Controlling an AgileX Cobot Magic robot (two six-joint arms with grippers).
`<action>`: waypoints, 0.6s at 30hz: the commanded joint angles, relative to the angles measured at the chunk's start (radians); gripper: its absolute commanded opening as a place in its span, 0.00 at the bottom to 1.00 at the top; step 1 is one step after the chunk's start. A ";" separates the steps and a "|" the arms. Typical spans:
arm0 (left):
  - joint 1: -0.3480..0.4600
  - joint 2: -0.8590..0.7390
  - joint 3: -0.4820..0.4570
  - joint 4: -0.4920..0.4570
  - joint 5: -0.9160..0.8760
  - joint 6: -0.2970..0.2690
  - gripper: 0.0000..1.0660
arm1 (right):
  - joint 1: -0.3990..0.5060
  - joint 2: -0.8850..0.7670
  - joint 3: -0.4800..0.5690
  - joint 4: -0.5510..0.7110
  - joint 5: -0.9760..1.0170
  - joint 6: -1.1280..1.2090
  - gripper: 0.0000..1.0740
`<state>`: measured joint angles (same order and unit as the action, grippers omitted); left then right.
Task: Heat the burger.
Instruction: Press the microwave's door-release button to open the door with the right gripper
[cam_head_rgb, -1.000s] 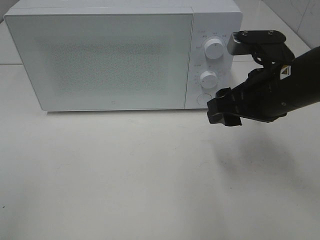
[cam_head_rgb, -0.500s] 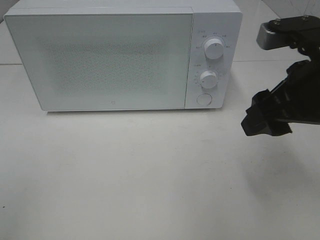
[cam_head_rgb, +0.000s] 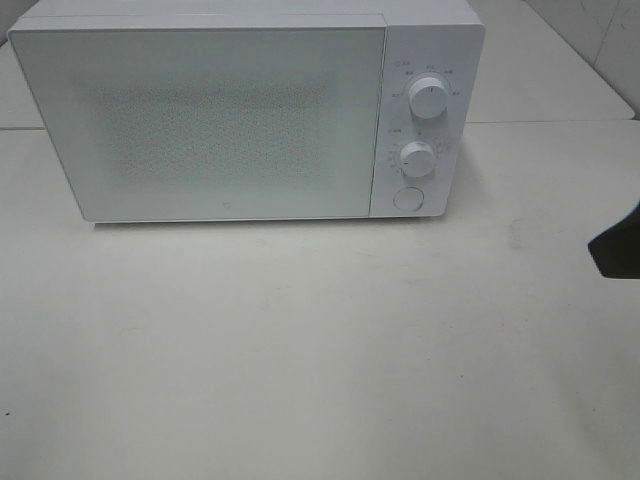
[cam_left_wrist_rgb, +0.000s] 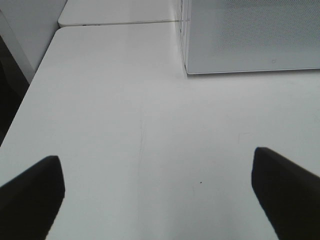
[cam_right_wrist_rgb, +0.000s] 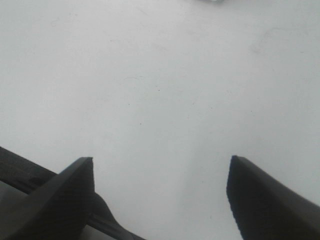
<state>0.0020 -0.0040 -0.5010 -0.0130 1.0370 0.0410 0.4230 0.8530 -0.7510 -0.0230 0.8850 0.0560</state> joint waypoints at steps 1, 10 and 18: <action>0.003 -0.024 0.004 -0.004 -0.009 -0.004 0.88 | -0.003 -0.068 0.028 -0.022 0.023 0.017 0.71; 0.003 -0.024 0.004 -0.004 -0.009 -0.004 0.88 | -0.154 -0.307 0.140 -0.026 0.090 0.034 0.72; 0.003 -0.024 0.004 -0.004 -0.009 -0.004 0.88 | -0.255 -0.557 0.197 -0.022 0.180 0.033 0.71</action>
<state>0.0020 -0.0040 -0.5010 -0.0130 1.0370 0.0410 0.1850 0.3340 -0.5650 -0.0440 1.0430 0.0850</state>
